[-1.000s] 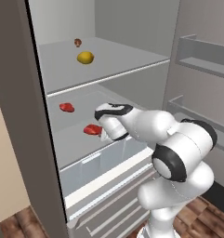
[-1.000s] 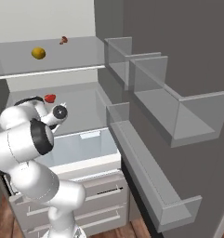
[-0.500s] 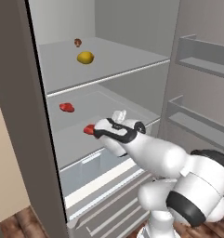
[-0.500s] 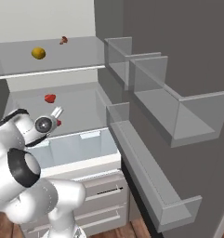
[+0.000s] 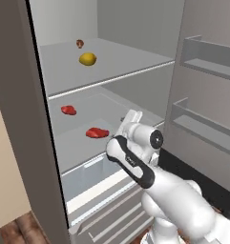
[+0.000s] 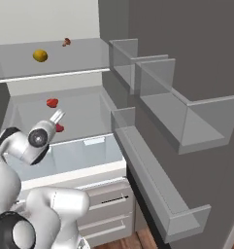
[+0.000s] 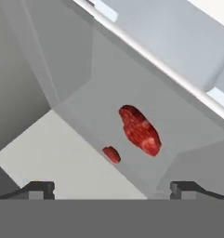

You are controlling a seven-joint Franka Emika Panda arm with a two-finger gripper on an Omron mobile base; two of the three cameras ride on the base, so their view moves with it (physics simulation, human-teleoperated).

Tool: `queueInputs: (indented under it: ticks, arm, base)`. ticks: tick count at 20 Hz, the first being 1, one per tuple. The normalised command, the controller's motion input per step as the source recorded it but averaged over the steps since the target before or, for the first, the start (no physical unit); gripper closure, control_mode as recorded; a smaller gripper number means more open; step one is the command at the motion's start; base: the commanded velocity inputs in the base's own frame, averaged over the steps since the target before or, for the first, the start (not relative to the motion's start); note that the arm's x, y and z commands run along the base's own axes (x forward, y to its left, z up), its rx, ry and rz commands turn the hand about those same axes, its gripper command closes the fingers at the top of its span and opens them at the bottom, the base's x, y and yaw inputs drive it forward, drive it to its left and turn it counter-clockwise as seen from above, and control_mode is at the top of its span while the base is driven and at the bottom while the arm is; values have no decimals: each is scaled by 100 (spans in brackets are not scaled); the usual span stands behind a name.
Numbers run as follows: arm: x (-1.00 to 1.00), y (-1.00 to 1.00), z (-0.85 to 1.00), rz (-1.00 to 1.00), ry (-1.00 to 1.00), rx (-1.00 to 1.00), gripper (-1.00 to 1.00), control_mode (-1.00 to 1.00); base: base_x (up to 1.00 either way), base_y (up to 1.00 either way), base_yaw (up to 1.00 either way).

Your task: Transport the steak and lemon to the fridge. Place the steak on the rack containing meat and place the lemon on the rack containing the vegetable, ensuring meats and vegetables are on different racks.

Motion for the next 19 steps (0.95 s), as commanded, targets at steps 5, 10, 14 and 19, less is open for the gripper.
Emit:
queueInputs:
  ticks: [5,10,14,19]
  arm:
    - [-87,-33,100,0,7,0,-100,-100]
    - [-89,-39,100,-1,30,0,-100,-100]
    - [-79,-42,100,0,32,0,-100,-100]
    - [-98,-18,79,-1,15,-2,-100,-100]
  base:
    - [0,0,0]
    - [0,0,0]
    - [0,0,0]
    - [0,0,0]
